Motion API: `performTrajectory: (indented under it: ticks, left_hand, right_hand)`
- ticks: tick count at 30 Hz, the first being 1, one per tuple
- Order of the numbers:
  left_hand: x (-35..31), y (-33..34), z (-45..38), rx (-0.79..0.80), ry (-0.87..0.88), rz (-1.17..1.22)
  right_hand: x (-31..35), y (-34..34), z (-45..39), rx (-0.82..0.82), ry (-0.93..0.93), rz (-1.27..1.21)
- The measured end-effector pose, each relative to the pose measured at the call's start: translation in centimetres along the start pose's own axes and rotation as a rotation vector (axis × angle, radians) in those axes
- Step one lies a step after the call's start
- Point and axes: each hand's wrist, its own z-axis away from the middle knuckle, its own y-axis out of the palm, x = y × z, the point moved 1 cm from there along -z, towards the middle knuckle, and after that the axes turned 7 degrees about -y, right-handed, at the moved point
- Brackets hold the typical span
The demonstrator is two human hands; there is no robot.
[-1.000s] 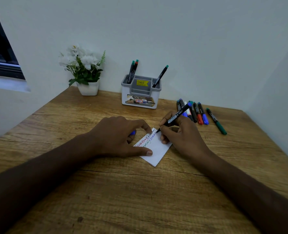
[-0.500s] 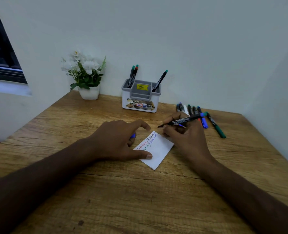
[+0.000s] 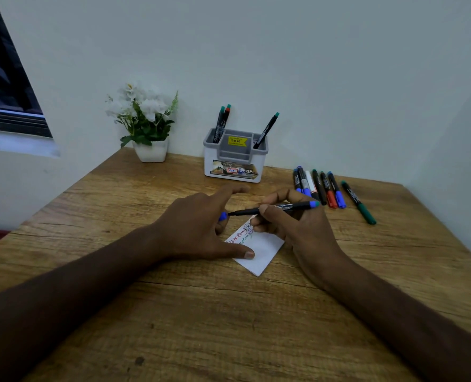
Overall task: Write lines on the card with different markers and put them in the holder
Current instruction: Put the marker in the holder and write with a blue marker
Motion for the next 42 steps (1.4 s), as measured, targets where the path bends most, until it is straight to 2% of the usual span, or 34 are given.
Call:
performTrajectory:
  ticks: [7, 12, 17, 23, 27, 30, 33, 35, 39, 42]
  left_hand:
    - [0.0, -0.2, 0.0, 0.000, 0.007, -0.045]
    - [-0.3, -0.4, 0.1, -0.016, 0.040, -0.020]
    - [-1.4, 0.0, 0.1, -0.064, 0.134, -0.073]
    - [-1.9, 1.1, 0.0, -0.133, 0.163, 0.015]
    - [-1.9, 1.2, 0.0, -0.163, 0.202, 0.065]
    - [-0.4, 0.3, -1.3, -0.113, 0.136, 0.275]
    - [1.9, -0.4, -3.6, -0.095, -0.016, 0.810]
    - [2.4, -1.3, -5.6, -0.167, -0.050, 1.051]
    - [0.7, -4.1, -10.8, -0.447, -0.102, 1.017]
    - [-0.7, -5.8, -14.0, -0.556, -0.184, 0.962]
  right_hand:
    - [-0.5, -0.1, -0.1, 0.089, -0.036, 0.131]
    - [-0.6, -0.3, -0.3, 0.081, -0.027, 0.087]
    - [-0.7, 0.3, -0.2, 0.197, -0.135, 0.196]
    - [-1.0, 0.2, -0.2, 0.167, -0.153, 0.155]
    - [-0.6, 0.3, -0.1, 0.139, -0.064, 0.098]
    - [-0.5, 0.2, -0.2, 0.080, 0.008, 0.048]
    - [-0.9, 0.0, -0.4, 0.025, 0.067, 0.029]
    - [-1.1, 0.0, -0.4, 0.040, 0.087, 0.038]
    - [-1.0, 0.0, -0.4, 0.084, 0.082, 0.066]
    - [-1.0, 0.0, -0.3, 0.110, 0.087, 0.067]
